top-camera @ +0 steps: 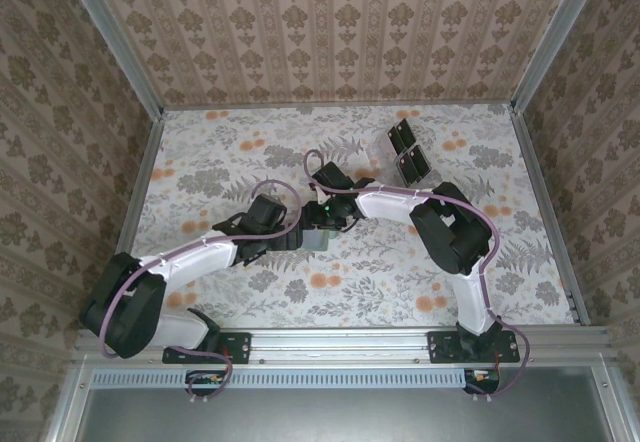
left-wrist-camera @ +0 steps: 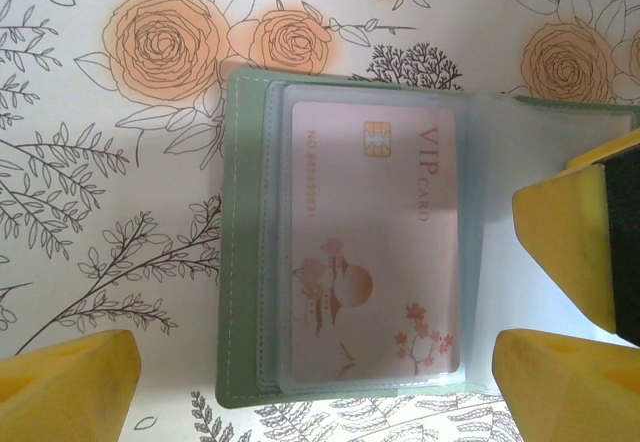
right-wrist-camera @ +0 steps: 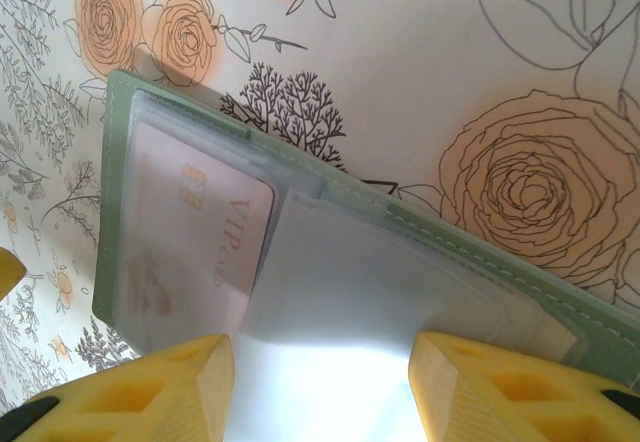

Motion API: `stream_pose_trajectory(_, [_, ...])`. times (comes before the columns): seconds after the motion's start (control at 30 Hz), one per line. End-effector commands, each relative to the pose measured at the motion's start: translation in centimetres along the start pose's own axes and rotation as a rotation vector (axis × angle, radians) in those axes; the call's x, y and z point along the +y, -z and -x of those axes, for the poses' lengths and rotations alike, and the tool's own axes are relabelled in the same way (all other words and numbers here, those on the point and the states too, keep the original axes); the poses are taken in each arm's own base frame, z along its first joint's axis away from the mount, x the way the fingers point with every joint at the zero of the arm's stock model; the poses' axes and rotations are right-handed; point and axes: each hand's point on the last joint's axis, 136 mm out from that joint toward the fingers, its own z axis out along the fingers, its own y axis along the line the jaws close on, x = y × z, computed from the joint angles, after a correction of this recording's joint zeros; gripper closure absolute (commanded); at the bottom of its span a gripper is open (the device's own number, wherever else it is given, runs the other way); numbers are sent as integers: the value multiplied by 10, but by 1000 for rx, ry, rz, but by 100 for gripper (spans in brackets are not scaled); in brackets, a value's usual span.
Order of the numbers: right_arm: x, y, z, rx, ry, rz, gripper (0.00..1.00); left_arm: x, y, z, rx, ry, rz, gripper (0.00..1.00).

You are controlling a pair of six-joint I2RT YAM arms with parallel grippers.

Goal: Put the credit cards into the card holder

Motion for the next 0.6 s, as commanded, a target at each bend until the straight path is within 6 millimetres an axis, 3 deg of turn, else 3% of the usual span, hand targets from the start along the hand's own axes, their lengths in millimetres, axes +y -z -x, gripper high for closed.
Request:
stream_pose_trajectory(0.0, [-8, -18, -19, 63, -54, -1, 45, -13, -7, -3, 11, -64, -38, 0])
stream_pose_trajectory(0.3, [-9, -20, -19, 60, -76, -4, 45, -15, -10, -4, -7, -114, -4, 0])
stream_pose_trajectory(0.43, [-8, -18, -18, 57, -80, 0, 45, -2, 0, -4, -43, -94, 58, 0])
stream_pose_trajectory(0.57, [-3, -17, -18, 62, -81, 20, 45, -2, 11, -3, -97, -92, 23, 0])
